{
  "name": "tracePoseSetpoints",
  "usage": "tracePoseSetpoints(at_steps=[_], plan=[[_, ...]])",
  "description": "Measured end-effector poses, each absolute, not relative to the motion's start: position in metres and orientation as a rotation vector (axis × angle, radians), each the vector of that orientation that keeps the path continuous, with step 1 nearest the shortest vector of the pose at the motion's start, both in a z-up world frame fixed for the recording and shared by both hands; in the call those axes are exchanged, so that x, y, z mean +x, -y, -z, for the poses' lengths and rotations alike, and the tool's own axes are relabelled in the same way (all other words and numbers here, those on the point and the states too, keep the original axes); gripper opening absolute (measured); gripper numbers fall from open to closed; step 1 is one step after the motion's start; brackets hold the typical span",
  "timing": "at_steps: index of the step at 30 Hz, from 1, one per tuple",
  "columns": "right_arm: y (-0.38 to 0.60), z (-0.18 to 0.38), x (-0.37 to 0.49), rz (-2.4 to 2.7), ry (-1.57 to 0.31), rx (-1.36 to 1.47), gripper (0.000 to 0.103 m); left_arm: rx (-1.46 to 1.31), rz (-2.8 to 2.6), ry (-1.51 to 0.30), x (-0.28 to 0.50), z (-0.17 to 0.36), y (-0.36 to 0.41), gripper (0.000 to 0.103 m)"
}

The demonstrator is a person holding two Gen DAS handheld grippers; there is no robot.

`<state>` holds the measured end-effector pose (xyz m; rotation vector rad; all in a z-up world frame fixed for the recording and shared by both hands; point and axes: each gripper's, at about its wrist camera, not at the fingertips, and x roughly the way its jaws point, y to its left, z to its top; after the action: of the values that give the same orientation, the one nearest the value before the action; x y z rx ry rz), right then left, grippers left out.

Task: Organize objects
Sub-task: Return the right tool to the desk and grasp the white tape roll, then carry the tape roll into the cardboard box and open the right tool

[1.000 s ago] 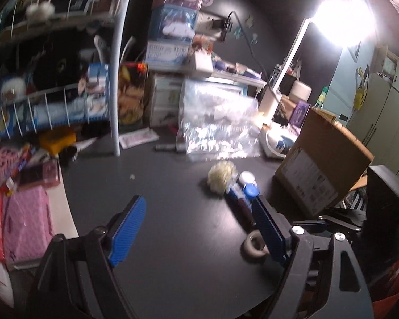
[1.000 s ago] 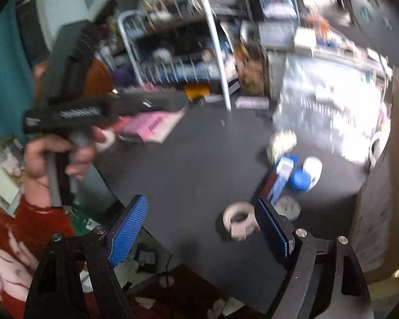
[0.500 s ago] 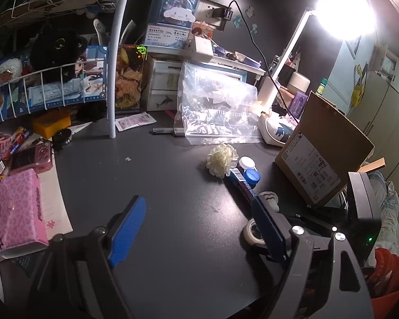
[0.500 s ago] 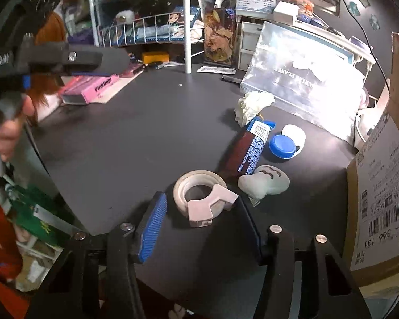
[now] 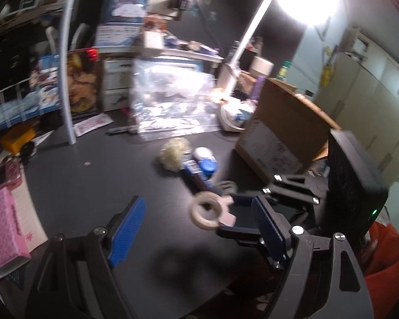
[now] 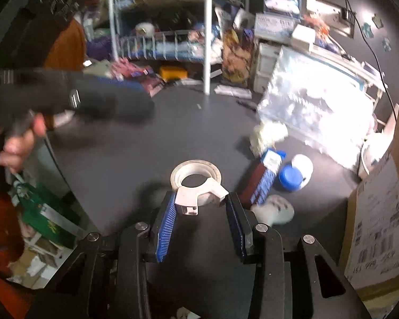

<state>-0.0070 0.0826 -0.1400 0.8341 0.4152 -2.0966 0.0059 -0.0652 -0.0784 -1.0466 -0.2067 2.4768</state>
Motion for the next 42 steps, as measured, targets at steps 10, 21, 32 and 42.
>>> tracePoseSetpoints(at_steps=[10,21,32,42], plan=[[-0.090,0.056,0.008,2.094,-0.437,0.602,0.034,-0.972,-2.422,0.145,-0.007,0.023,0.033,0.045],[-0.160,0.016,-0.012,2.186,-0.421,0.568,0.034,-0.885,-2.376,0.035,-0.042,-0.020,-0.045,0.039],[-0.253,0.007,-0.060,2.290,-0.359,0.692,0.034,-0.939,-2.237,-0.026,-0.105,-0.023,-0.142,0.038],[-0.281,0.024,-0.085,2.358,-0.373,0.816,0.058,-0.967,-2.249,-0.100,-0.117,-0.015,-0.170,0.074]])
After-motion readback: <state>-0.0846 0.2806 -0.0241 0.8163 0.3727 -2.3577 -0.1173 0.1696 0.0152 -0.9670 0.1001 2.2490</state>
